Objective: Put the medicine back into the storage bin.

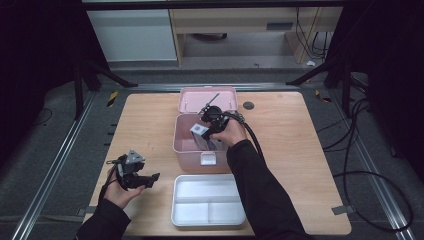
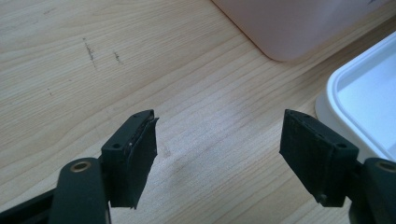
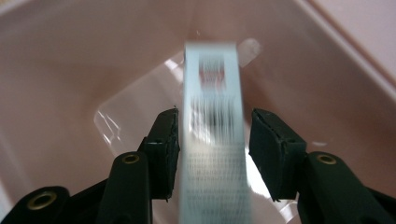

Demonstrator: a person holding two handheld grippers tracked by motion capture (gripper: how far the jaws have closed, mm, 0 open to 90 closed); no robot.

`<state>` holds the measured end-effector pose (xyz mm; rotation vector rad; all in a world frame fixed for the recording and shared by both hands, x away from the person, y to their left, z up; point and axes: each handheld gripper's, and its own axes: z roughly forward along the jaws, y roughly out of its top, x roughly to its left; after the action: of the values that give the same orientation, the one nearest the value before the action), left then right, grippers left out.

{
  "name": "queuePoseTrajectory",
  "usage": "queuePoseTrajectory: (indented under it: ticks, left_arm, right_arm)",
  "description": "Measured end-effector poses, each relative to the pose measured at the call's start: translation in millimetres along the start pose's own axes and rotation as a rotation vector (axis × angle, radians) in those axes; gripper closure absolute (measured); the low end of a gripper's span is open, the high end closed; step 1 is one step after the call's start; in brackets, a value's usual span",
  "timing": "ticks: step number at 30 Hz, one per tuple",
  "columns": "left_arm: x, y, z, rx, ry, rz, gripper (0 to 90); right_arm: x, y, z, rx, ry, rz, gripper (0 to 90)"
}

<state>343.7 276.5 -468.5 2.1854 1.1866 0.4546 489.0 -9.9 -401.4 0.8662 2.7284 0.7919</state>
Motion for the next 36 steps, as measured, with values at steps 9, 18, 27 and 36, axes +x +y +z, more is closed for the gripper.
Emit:
queuePoseTrajectory:
  ticks: [9, 18, 27, 36]
  left_arm:
    - [-0.7, 1.4, -1.9, -0.01, -0.01, 0.006, 29.1]
    - [-8.1, 7.6, -8.1, -0.013, -0.04, 0.036, 39.1]
    - [-15.9, 13.8, -16.1, -0.037, -0.058, 0.069, 43.8]
    - [-26.6, 17.6, -19.1, -0.049, -0.107, 0.113, 44.9]
  right_arm:
    - [1.8, -5.5, -40.5, -0.122, -0.008, 0.007, 50.3]
    - [4.0, -24.7, -93.2, -0.222, -0.046, 0.018, 45.9]
    - [12.2, -61.4, -143.9, -0.245, -0.113, -0.001, 41.9]
    - [17.3, -109.9, -156.7, -0.253, -0.117, -0.008, 42.9]
